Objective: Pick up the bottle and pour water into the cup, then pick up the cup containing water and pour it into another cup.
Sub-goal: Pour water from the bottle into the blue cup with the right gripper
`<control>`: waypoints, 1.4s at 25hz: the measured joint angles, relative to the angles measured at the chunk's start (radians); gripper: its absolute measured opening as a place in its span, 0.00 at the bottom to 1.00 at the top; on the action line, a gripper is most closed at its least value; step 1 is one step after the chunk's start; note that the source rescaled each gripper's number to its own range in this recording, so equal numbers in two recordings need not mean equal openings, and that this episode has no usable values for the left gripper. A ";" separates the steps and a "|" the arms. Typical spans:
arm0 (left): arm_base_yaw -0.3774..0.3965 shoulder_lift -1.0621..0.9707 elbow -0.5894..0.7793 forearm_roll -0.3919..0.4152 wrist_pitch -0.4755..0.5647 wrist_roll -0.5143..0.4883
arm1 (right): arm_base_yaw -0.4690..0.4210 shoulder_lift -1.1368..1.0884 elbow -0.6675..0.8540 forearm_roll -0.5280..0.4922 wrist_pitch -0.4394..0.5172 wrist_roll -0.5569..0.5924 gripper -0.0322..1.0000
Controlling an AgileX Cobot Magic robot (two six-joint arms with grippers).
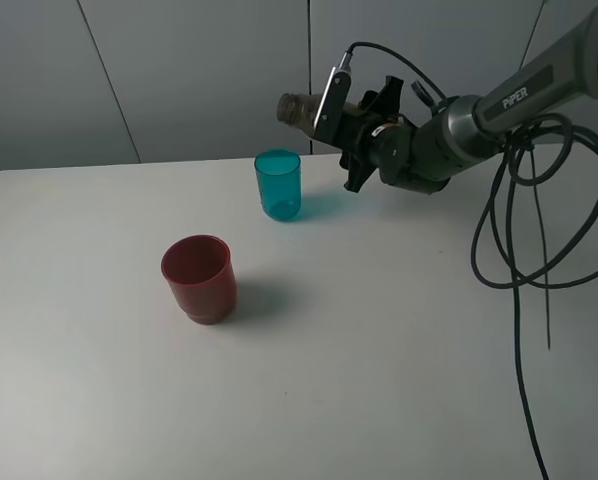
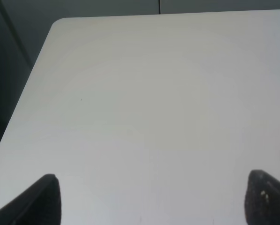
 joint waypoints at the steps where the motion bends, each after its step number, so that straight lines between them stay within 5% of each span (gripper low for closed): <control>1: 0.000 0.000 0.000 0.002 0.000 0.000 | 0.000 0.000 0.000 -0.002 -0.005 -0.013 0.05; 21: 0.000 0.000 0.000 0.002 0.000 0.000 | 0.002 0.000 0.000 0.027 -0.059 -0.345 0.05; 35: 0.000 0.000 0.000 0.002 0.000 -0.007 | 0.002 0.000 0.000 0.052 -0.086 -0.479 0.05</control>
